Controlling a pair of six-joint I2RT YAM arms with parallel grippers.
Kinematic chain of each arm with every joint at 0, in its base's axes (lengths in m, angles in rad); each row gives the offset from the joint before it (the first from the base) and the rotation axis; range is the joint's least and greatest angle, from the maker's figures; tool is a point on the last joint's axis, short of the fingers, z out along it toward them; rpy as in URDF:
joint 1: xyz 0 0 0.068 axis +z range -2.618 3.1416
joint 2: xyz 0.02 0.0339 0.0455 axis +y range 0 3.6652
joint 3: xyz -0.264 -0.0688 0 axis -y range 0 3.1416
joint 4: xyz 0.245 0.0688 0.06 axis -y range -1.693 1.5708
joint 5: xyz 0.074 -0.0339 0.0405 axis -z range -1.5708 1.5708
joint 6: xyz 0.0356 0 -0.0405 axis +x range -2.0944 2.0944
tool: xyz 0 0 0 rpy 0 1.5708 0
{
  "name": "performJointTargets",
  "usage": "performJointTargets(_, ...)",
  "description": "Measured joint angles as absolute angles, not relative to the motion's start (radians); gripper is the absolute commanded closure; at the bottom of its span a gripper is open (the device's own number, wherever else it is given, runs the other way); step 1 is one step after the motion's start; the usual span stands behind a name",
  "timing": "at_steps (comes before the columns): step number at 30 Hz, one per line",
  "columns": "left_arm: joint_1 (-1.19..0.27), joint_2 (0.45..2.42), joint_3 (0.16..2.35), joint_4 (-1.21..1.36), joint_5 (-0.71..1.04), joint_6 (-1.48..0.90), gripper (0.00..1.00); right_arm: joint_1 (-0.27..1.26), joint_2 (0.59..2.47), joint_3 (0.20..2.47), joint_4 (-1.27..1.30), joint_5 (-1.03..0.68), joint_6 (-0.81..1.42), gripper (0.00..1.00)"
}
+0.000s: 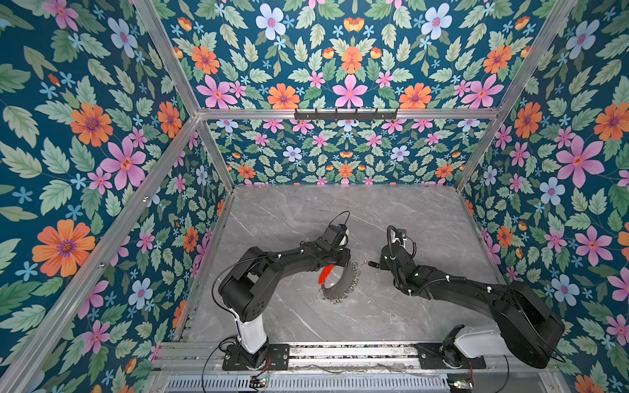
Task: Put the keys on the keyring
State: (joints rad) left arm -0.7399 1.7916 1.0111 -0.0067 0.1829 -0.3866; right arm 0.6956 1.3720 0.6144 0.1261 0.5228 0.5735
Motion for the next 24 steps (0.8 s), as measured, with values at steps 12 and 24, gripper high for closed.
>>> performJointTargets(12,-0.739,1.865,1.085,-0.001,0.183,-0.375,0.67,0.696,1.367,0.614,0.125,0.522,0.573,0.86)
performJointTargets(24,-0.740,1.889,1.071,0.004,0.199,-0.368,0.69,0.696,1.366,0.614,0.124,0.522,0.573,0.86)
